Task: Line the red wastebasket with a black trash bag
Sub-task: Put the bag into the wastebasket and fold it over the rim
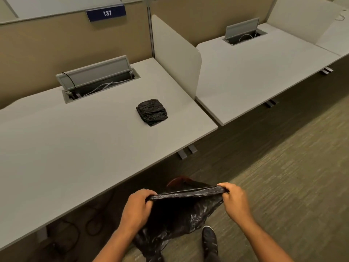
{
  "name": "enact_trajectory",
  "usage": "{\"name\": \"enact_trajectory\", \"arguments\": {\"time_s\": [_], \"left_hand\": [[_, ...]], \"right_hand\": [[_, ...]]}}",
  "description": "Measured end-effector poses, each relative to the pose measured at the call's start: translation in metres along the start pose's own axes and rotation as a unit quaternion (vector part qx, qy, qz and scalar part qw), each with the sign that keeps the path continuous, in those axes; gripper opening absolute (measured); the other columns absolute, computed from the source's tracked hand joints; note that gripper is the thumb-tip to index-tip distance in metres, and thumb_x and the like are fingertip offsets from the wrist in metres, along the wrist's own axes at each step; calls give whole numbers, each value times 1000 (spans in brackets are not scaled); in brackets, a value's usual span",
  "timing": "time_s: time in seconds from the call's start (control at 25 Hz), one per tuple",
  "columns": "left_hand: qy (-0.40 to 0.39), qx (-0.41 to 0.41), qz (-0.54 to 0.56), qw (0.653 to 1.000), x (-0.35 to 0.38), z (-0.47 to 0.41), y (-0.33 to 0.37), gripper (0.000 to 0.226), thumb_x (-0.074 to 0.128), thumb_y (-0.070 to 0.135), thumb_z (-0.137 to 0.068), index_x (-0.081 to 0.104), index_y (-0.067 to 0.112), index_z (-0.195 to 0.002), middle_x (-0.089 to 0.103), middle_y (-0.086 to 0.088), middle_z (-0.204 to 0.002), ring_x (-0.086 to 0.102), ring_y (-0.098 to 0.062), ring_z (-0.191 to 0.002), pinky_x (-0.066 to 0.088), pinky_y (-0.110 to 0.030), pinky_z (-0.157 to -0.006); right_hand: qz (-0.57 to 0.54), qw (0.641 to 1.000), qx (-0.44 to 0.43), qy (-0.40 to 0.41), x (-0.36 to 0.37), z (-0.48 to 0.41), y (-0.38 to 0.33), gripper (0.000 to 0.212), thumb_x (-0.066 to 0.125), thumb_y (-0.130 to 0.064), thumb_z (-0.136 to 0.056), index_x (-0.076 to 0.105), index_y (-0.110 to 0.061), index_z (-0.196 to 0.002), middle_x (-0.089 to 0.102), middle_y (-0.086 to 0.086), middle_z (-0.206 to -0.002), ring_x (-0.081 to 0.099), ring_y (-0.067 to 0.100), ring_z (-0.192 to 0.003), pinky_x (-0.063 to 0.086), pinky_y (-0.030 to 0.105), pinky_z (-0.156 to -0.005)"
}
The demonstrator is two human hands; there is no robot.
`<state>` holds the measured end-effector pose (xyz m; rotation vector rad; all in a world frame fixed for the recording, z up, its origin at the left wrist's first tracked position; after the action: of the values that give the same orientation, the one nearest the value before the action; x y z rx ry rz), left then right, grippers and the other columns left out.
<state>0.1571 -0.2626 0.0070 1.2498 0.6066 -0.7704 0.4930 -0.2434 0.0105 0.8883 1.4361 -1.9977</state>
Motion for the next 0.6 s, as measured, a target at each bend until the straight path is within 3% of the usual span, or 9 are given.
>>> {"name": "enact_trajectory", "arguments": {"time_s": [0.12, 0.2, 0.24, 0.4, 0.6], "left_hand": [[6, -89, 95, 991, 44, -14, -7, 31, 77, 4, -88, 81, 35, -92, 76, 25, -83, 69, 9, -86, 45, -9, -81], [7, -150, 156, 976, 77, -32, -16, 32, 82, -2, -85, 79, 29, -78, 79, 21, -80, 75, -3, -81, 53, -18, -75], [9, -170, 173, 970, 90, -38, -20, 32, 82, -5, -85, 78, 25, -73, 80, 22, -79, 76, -13, -80, 53, -16, -72], [7, -229, 223, 947, 152, -70, -38, 34, 79, -3, -90, 78, 30, -79, 76, 33, -71, 70, -15, -84, 50, -3, -72], [56, -316, 322, 891, 235, -98, -79, 14, 80, 8, -93, 83, 21, -89, 82, 5, -83, 72, -14, -82, 59, -31, -82]], "right_hand": [[-69, 995, 58, -39, 7, -22, 35, 33, 62, 7, -80, 73, -24, -84, 75, -4, -77, 69, 15, -73, 54, 34, -72], [-97, 989, 84, -78, 18, -40, 68, 25, 68, 3, -80, 62, -21, -77, 69, -2, -66, 62, 15, -60, 49, 36, -62], [-112, 984, 89, -106, 26, -48, 83, 25, 71, 1, -81, 60, -21, -76, 67, -1, -63, 59, 15, -55, 47, 35, -59], [-137, 968, 100, -184, 64, -94, 141, 30, 77, 2, -84, 67, -24, -71, 65, -8, -52, 55, -2, -45, 43, 25, -56], [-212, 942, 190, -179, 129, -151, 185, 19, 69, -8, -97, 74, -23, -88, 73, -2, -78, 65, 8, -65, 53, 20, -49]]}}
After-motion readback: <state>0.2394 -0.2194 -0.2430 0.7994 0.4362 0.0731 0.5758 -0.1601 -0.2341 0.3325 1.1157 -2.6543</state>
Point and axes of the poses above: each hand's wrist, its own z-axis away from the middle knuckle, its own x-axis out of the palm, y = z × x, the point moved 3 cm from there along -z, towards the middle knuckle
